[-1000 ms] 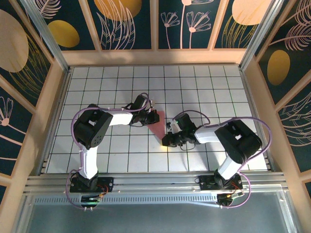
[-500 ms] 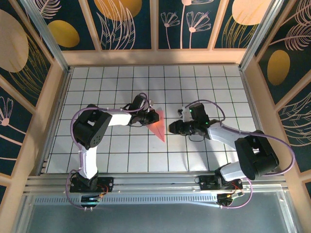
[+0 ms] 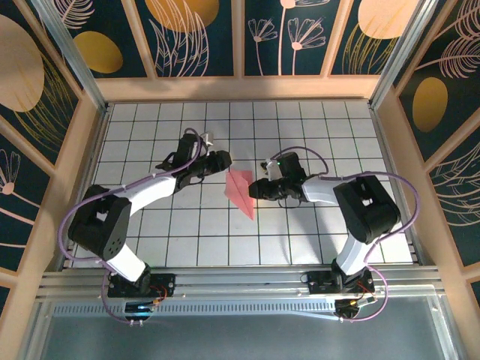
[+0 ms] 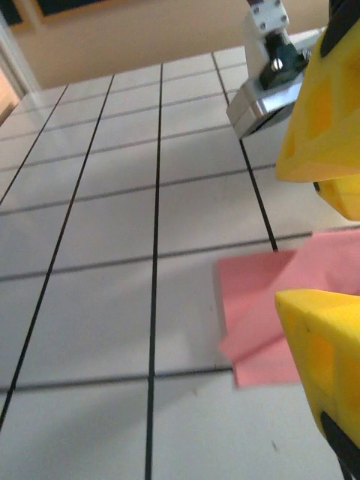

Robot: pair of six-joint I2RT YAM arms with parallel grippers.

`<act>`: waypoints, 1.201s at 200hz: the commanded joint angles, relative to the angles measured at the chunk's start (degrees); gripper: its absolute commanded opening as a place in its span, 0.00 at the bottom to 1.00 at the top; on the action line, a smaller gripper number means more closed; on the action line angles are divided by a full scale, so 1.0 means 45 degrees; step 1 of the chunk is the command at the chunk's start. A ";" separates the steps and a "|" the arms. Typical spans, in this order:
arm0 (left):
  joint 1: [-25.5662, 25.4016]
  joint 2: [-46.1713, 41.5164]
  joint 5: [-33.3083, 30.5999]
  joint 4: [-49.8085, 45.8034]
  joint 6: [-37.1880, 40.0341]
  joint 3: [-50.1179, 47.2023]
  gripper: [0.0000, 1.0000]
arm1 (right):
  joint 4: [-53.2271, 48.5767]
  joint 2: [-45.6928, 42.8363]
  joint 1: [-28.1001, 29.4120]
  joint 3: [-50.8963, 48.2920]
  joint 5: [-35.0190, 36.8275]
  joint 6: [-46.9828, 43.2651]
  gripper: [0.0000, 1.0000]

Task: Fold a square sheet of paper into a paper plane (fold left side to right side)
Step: Fourth fold the wing at the center of the table, then turn over the paper at the center of the table.

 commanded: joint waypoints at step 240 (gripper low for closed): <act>0.0252 -0.3644 0.5399 0.7823 -0.2232 -0.2189 0.64 | 0.7983 -0.4077 -0.1164 -0.0517 -0.5291 0.3213 0.00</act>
